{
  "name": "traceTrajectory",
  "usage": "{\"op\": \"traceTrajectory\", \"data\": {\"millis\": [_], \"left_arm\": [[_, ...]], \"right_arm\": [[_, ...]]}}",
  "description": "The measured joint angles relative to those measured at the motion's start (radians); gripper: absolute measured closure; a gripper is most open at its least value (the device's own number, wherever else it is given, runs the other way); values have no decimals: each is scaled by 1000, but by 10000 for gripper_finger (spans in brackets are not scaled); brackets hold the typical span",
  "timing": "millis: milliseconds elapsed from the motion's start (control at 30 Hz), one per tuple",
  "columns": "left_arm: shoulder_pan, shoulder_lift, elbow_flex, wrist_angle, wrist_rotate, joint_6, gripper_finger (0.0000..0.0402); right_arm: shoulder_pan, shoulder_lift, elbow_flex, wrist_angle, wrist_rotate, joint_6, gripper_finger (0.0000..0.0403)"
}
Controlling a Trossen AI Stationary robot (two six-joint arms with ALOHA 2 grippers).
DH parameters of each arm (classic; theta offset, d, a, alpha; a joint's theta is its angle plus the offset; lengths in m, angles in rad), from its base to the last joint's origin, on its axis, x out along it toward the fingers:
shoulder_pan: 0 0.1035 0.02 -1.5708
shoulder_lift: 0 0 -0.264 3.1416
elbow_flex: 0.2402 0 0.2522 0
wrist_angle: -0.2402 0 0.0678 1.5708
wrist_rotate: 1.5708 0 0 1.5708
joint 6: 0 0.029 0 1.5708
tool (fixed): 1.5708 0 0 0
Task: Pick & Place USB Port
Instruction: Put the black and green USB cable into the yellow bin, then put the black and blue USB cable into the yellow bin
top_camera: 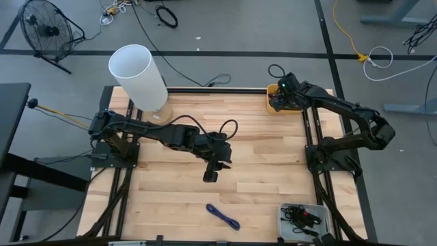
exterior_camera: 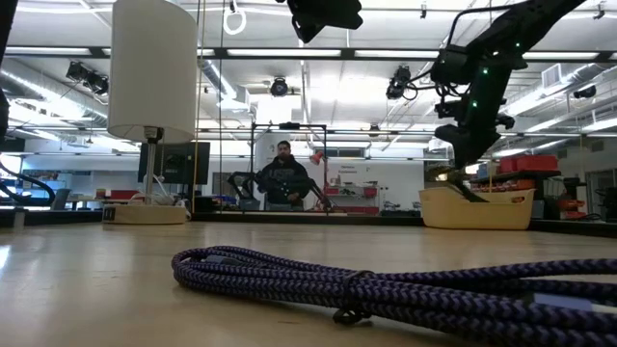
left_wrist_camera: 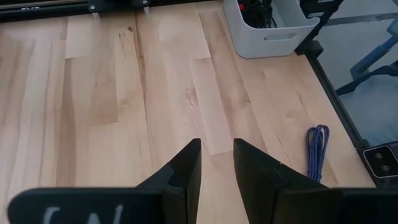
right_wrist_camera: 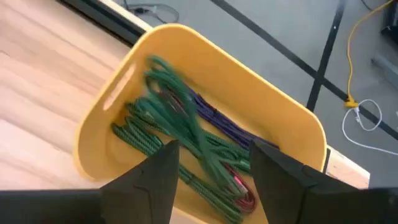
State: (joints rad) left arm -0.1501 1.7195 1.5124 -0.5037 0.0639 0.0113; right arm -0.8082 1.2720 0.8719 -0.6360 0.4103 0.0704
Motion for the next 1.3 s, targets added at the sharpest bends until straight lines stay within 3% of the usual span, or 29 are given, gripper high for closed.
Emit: {"op": "traceTrajectory", "data": {"millis": [133, 333, 567, 667, 767, 1033, 1300], "left_arm": [[0, 0, 0, 0, 0, 0, 303], [0, 0, 0, -11, 0, 0, 303], [0, 0, 0, -39, 0, -3, 303], [-1, 0, 0, -110, 1, -28, 303], [-6, 0, 0, -198, 3, -57, 303], [-118, 0, -92, -185, 53, -139, 303], [-291, 2, -304, 159, -74, -183, 303]], "right_arm": [[0, -1, 0, 11, -7, 27, 207], [8, -13, 0, -13, -194, 43, 207], [72, -13, 0, -48, -538, 41, 207], [134, -13, 0, -48, -726, 57, 207], [212, -13, 0, -41, -833, 89, 207], [415, -13, -1, 12, -865, 161, 207], [590, -13, -1, 171, -866, 233, 207]]}}
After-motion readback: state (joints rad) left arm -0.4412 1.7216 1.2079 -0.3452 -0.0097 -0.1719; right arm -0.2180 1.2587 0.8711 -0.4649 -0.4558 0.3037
